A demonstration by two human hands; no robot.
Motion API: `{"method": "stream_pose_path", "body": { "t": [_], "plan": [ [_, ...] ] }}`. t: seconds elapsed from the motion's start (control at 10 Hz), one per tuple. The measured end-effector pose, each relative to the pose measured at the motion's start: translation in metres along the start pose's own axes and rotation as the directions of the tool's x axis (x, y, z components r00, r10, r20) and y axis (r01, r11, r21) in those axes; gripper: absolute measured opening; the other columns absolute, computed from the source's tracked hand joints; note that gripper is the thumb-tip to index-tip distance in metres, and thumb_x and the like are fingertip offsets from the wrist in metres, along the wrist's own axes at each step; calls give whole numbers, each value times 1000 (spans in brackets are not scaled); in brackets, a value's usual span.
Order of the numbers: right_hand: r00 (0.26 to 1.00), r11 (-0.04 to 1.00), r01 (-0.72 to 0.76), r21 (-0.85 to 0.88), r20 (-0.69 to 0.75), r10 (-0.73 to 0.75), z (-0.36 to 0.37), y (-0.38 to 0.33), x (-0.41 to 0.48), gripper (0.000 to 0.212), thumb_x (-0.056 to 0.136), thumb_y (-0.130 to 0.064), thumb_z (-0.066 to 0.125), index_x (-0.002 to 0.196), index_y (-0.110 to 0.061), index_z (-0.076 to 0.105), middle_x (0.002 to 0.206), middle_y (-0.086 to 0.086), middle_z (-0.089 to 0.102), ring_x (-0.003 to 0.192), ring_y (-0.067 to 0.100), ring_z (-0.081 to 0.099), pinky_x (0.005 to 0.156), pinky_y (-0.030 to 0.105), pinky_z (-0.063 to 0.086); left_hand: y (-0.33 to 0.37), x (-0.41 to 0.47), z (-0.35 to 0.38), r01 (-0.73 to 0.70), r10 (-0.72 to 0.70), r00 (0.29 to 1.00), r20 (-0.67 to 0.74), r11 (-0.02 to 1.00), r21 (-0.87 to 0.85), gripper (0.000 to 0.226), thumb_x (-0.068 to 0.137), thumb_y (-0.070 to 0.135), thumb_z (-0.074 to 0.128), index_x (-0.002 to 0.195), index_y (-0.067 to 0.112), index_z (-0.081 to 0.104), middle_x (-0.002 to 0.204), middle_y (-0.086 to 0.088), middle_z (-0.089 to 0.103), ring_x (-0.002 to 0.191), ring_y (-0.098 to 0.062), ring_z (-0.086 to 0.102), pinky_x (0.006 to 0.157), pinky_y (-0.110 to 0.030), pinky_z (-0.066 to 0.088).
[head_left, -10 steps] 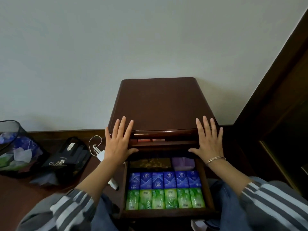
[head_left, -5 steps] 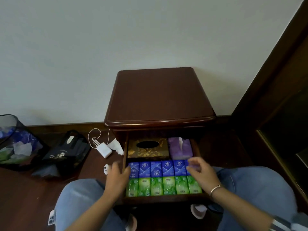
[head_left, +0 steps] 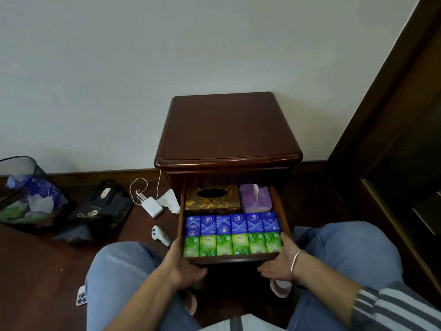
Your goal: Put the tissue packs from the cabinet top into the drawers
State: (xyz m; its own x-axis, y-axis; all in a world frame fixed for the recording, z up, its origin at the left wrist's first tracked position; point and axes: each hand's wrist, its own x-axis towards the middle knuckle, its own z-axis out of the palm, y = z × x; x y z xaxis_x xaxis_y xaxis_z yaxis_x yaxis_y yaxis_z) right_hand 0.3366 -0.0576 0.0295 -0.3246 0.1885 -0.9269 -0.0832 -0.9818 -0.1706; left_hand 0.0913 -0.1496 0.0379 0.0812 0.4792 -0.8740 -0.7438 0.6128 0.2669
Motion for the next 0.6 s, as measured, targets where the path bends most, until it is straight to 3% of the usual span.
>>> {"method": "stream_pose_path", "body": {
  "t": [0.1, 0.2, 0.3, 0.4, 0.5, 0.6],
  "plan": [
    [996, 994, 81, 70, 32, -84, 2, -17, 4, 104, 77, -82, 19, 145, -3, 26, 153, 23, 19, 143, 32, 19, 117, 39, 13, 13, 10, 2, -51, 51, 999, -1, 998, -39, 74, 85, 70, 32, 107, 8, 66, 113, -16, 63, 100, -31, 55, 100, -40, 36],
    [983, 971, 151, 183, 71, -166, 10, -41, 16, 105, 76, -83, 19, 147, -5, 22, 154, 24, 18, 143, 33, 20, 116, 40, 14, 39, 29, 9, -96, 96, 995, 2, 994, -61, 82, 87, 74, 21, 124, 10, 58, 126, -17, 56, 111, -32, 52, 100, -41, 35],
    [962, 913, 214, 347, 85, -258, 25, -71, 34, 107, 77, -81, 21, 148, -3, 10, 155, 22, 15, 143, 33, 19, 116, 41, 15, 72, 52, 22, -136, 137, 991, -2, 983, -124, 87, 88, 73, 21, 144, 9, 39, 151, -16, 35, 132, -32, 41, 102, -40, 34],
    [931, 851, 292, 437, 73, -357, 35, -97, 59, 102, 82, -77, 19, 148, -1, 7, 155, 21, 17, 142, 33, 24, 115, 42, 19, 96, 79, 35, -191, 199, 980, 11, 956, -221, 88, 89, 71, 20, 151, 9, 21, 156, -14, 27, 137, -28, 39, 103, -39, 33],
    [892, 820, 383, 424, 60, -447, 48, -119, 66, 89, 87, -72, 15, 147, -7, 21, 153, 15, 27, 141, 29, 28, 114, 44, 19, 117, 92, 50, -272, 286, 958, 12, 924, -268, 81, 92, 68, 18, 152, 14, 18, 156, -12, 30, 138, -27, 37, 106, -40, 31],
    [897, 873, 422, 242, 23, -441, 52, -122, 60, 74, 93, -62, 12, 144, -11, 31, 150, 9, 36, 139, 25, 31, 114, 43, 17, 115, 98, 47, -292, 296, 955, -26, 921, -259, 70, 96, 61, 17, 151, 19, 25, 154, -8, 34, 139, -27, 35, 112, -41, 26]
  ]
}}
